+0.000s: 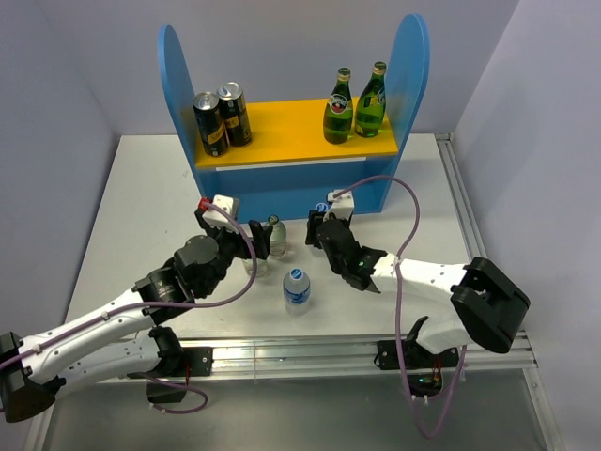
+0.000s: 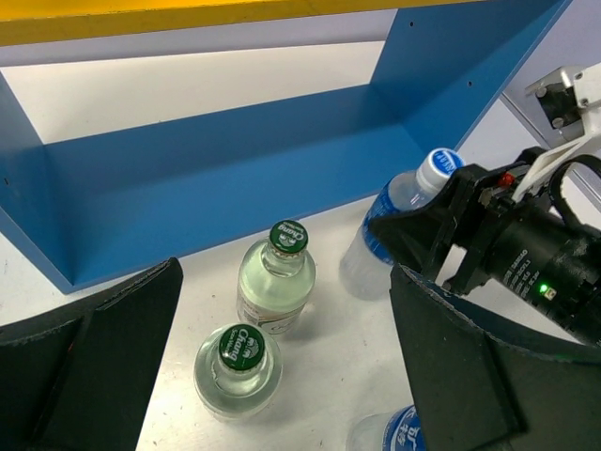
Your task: Place and organize the beverage onto the shelf
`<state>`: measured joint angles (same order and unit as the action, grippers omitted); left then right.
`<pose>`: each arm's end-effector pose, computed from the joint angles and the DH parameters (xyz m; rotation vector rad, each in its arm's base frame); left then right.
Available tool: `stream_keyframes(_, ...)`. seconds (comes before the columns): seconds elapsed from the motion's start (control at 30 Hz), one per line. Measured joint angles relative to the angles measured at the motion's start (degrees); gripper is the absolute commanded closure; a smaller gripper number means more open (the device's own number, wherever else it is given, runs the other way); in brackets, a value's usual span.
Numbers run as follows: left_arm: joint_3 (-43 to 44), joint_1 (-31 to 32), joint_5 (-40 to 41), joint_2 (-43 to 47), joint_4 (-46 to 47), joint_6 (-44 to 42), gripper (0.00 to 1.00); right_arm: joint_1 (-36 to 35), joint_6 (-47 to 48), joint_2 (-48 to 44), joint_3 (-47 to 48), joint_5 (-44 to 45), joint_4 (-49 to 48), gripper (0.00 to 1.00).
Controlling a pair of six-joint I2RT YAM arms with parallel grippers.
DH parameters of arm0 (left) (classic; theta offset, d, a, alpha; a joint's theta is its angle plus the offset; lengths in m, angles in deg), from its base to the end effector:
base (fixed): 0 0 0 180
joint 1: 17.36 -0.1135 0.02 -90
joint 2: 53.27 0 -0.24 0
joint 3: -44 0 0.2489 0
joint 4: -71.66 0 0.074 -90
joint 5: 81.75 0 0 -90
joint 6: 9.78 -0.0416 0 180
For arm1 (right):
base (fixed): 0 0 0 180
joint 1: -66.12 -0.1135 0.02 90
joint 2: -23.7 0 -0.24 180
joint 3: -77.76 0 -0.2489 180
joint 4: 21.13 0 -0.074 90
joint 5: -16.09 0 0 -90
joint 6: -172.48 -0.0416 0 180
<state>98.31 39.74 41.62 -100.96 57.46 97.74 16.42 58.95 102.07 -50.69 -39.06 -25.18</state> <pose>0.1352 -0.1668 0.3053 0.1510 1.6975 -0.4820 0.2079 0.2084 0.1944 -0.0432 1.9025 0.2693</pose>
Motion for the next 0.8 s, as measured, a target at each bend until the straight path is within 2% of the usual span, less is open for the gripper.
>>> stream_keyframes(0.2, -0.8, 0.0, 0.0, 0.7, 0.5, 0.0, 0.01, 2.9, 3.1, 0.1, 0.6, 6.4, 0.7, 1.00)
stream_keyframes(0.53, -1.2, 0.0, 0.0, 0.5, 1.5, 0.0, 0.01, 17.3, 4.2, 5.5, 3.6, 7.5, -3.1, 1.00)
stream_keyframes(0.8, -1.8, 0.0, 0.2, -0.4, 2.5, -0.1, 0.01, 19.8, 4.7, 7.8, 5.6, 6.6, -3.8, 1.00)
